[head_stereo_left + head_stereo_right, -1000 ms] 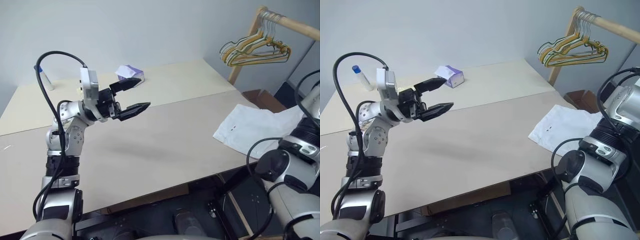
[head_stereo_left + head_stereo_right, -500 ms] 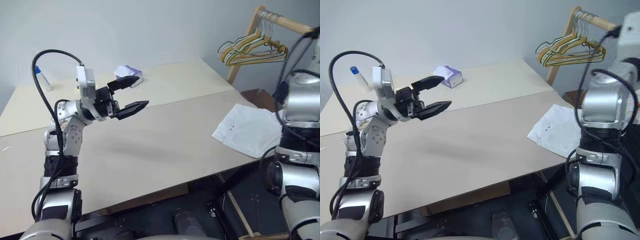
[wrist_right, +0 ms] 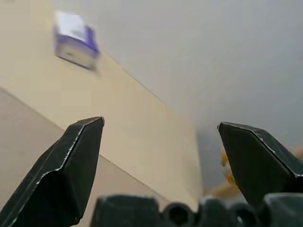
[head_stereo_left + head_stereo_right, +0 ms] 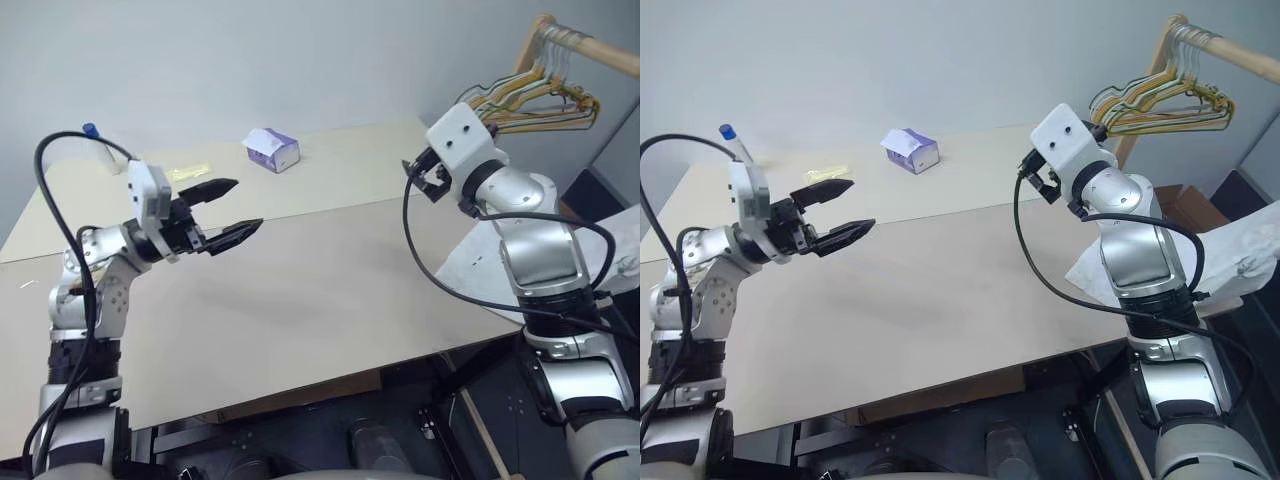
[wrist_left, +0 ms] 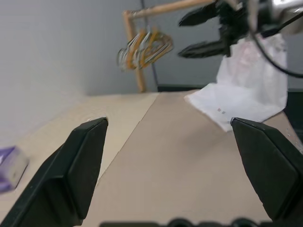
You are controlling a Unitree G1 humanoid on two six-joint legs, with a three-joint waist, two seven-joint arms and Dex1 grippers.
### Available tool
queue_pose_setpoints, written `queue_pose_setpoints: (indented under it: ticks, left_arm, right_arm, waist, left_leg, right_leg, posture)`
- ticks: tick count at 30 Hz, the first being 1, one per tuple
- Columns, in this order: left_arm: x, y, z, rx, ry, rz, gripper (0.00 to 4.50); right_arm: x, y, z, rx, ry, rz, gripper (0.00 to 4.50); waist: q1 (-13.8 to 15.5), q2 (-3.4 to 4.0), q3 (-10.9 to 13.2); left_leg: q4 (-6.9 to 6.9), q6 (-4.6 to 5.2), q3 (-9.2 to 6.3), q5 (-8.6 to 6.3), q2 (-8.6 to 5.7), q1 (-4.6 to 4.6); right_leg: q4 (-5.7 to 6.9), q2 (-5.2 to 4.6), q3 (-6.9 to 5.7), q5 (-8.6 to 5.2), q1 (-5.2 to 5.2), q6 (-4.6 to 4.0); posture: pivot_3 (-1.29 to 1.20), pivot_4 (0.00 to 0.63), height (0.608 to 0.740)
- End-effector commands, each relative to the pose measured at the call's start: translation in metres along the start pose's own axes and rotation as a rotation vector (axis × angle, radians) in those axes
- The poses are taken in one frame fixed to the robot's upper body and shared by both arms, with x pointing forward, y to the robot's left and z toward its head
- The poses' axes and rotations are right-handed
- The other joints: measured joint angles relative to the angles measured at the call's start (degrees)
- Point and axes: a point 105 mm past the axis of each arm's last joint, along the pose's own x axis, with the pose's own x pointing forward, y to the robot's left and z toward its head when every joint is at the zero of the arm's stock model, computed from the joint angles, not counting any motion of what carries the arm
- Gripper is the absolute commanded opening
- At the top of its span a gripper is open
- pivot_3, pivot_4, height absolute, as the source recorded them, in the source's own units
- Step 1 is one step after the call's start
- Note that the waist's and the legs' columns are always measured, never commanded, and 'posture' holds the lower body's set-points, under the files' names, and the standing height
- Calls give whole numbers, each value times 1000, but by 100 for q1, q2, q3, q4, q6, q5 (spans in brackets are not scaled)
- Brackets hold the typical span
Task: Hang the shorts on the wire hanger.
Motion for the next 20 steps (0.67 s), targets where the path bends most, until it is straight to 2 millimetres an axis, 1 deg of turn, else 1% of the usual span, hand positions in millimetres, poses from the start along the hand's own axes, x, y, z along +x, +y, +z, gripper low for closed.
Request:
queue_pose_setpoints:
  ticks: [1,4,7,9,15,18,20]
  left_arm:
    - [-15,-1,6,49,28,47,4500]
    - [-26,-6,-1,21,59,80,4500]
    - [-31,-15,-9,6,95,93,4500]
    - [-31,-22,-14,2,110,101,4500]
    - [-27,-28,-20,-4,120,120,4500]
    - [-27,-29,-21,0,125,117,4500]
    - [-26,-27,-21,0,129,125,4500]
  right_arm:
    - [-6,23,10,-13,-60,138,4471]
    - [-11,48,2,19,-42,270,4471]
    - [-16,71,-8,13,-22,385,4471]
    - [-17,80,-12,1,-16,424,4471]
    - [-13,89,-16,-34,-9,458,4471]
    - [-13,92,-17,-44,-8,461,4471]
    - [-13,93,-18,-41,-6,465,4471]
  waist:
    - [111,-9,0]
    - [307,-13,2]
    - [542,-16,3]
    - [713,-18,4]
    - [1090,-23,3]
    - [1190,-24,3]
    - [1206,-24,3]
  left_leg:
    - [0,0,7,0,0,0]
    - [1,0,27,0,2,-1]
    - [1,-1,33,0,2,-5]
    - [1,-1,36,-1,2,-5]
    - [2,-2,42,0,2,-7]
    - [3,-2,42,0,2,-11]
    - [3,-2,42,0,2,-12]
  right_leg:
    - [0,0,-1,0,0,-1]
    - [0,0,-7,0,-3,-5]
    - [1,1,-9,1,-8,-8]
    - [-1,1,-11,1,-7,-9]
    - [-1,2,-21,0,-8,-19]
    - [-3,2,-24,0,-9,-20]
    - [-4,2,-26,-1,-9,-21]
  posture:
    - [-34,0,740]
    - [7,0,740]
    - [59,0,740]
    - [76,0,740]
    - [98,0,740]
    - [100,0,740]
    - [102,0,740]
